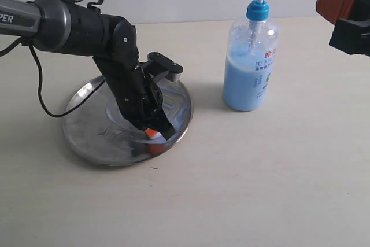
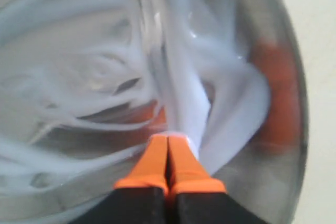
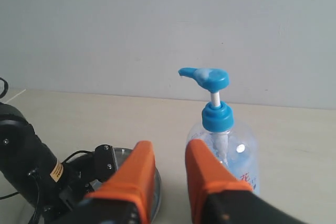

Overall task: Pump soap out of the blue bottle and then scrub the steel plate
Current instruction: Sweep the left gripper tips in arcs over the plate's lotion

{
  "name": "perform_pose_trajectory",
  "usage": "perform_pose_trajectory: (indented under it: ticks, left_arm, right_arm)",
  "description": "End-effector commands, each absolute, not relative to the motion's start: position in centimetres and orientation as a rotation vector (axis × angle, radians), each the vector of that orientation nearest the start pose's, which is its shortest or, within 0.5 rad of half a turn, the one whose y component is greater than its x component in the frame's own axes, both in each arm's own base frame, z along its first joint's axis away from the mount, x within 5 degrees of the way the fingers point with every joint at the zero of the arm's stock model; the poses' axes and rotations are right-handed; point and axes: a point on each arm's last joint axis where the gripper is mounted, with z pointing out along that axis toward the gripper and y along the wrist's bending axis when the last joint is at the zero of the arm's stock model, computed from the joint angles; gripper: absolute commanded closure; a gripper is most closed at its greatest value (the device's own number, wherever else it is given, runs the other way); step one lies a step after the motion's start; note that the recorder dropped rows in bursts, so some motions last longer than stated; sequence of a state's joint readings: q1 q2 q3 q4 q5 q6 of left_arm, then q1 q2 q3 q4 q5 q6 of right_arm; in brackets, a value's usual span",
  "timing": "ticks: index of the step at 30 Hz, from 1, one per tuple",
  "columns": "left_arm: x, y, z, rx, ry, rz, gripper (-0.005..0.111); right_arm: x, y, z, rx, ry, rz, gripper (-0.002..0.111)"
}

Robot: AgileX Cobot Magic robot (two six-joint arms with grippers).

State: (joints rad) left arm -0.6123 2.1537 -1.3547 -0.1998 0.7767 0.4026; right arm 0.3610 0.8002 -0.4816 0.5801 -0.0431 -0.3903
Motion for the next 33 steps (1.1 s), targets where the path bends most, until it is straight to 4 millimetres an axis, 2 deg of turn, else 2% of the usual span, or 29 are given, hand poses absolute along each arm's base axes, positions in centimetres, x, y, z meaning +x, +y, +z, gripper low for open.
perform_pose_trajectory:
  ticks: [1, 9, 17, 21, 27, 33]
  left_arm:
    - [30.9, -24.9, 7.9, 1.344, 2.832, -0.265, 0.107]
    - [34.0, -27.1, 10.1, 1.292, 2.704, -0.297, 0.107]
    - [36.3, -28.1, 9.2, 1.289, 2.688, -0.248, 0.107]
    - [37.9, -27.0, 8.8, 1.212, 2.716, -0.214, 0.107]
    - [39.5, -24.2, 8.8, 1.121, 2.777, -0.202, 0.107]
    - [40.0, -22.0, 8.7, 1.123, 2.853, -0.144, 0.107]
  right_arm:
    - [15.7, 5.7, 29.8, -0.142, 1.776, 0.377, 0.084]
    - [15.7, 5.7, 29.8, -0.142, 1.776, 0.377, 0.084]
    - [15.7, 5.7, 29.8, -0.143, 1.778, 0.377, 0.084]
    - [15.7, 5.8, 29.7, -0.146, 1.783, 0.380, 0.084]
    - [15.7, 5.8, 29.7, -0.146, 1.783, 0.380, 0.084]
    - [15.7, 5.8, 29.7, -0.146, 1.783, 0.380, 0.084]
